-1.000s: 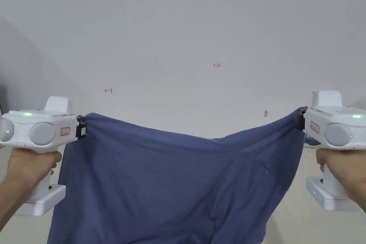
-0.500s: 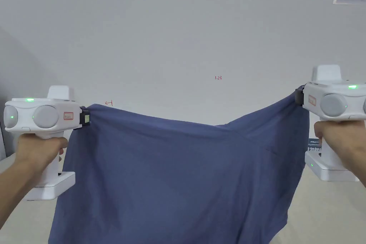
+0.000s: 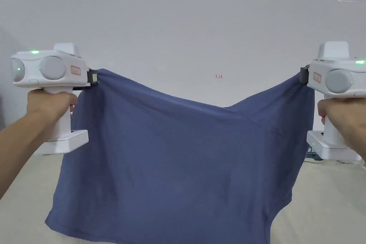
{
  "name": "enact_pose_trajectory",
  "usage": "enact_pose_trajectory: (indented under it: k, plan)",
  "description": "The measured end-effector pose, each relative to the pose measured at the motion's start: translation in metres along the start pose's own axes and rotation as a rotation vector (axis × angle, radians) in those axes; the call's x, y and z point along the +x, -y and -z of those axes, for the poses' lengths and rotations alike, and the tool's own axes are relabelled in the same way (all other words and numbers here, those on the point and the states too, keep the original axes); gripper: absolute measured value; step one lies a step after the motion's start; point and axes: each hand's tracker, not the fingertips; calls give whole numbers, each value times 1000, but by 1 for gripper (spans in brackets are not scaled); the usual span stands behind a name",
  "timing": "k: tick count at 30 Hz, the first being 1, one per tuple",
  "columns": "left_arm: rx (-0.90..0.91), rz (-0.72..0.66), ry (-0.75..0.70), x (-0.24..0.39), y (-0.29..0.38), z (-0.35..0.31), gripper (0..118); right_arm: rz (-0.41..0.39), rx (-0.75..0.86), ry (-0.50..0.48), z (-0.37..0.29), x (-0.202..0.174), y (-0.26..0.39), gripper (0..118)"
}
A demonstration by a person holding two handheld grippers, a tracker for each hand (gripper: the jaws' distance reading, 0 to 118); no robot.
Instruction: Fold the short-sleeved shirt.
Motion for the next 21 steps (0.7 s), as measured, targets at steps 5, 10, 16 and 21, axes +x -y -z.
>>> enact_pose_trajectory:
  k: [5,10,16,21]
  plan:
    - [2,48,-4,13,-5,1,0,3,-6,2,-2,-2,7,2]
    - [2,63,4,16,12,-8,0,-15,-15,-8,-8,-4,29,2]
    - [-4,84,20,7,55,-30,0,-30,-25,-26,-41,-5,66,2]
    - [-21,76,44,-12,107,-57,0,-81,-30,-62,-89,-8,109,2]
